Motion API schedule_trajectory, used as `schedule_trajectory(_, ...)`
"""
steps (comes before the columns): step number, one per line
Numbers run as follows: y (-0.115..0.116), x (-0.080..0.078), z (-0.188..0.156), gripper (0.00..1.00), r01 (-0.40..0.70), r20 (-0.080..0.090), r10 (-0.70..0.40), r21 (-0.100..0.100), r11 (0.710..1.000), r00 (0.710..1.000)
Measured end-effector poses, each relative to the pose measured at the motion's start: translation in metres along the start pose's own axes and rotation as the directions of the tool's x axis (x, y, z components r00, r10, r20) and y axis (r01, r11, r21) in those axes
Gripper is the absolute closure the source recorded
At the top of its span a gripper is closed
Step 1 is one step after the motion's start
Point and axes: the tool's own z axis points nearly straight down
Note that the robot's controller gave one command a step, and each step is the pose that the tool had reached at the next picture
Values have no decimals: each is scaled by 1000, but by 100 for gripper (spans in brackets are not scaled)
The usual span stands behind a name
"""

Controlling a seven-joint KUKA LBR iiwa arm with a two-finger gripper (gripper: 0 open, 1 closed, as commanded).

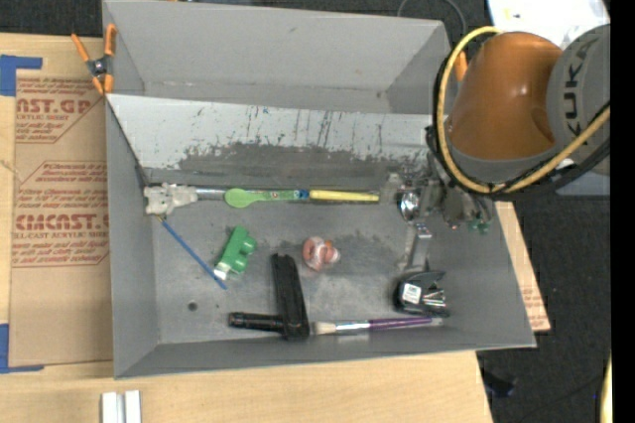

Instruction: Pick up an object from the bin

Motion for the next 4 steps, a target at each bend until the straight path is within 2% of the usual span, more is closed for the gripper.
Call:
schedule_trajectory(1,0,-2,-4,0,1,7,-1,1,1000,1000)
schedule_trajectory(2,53,-24,67,0,-46,13,46,-1,999,999)
schedule_trajectory(3,78,-35,79,0,-12,10,12,2,1000,1000)
schedule_trajectory(4,96,-12,85,0,-183,10,183,-4,983,983)
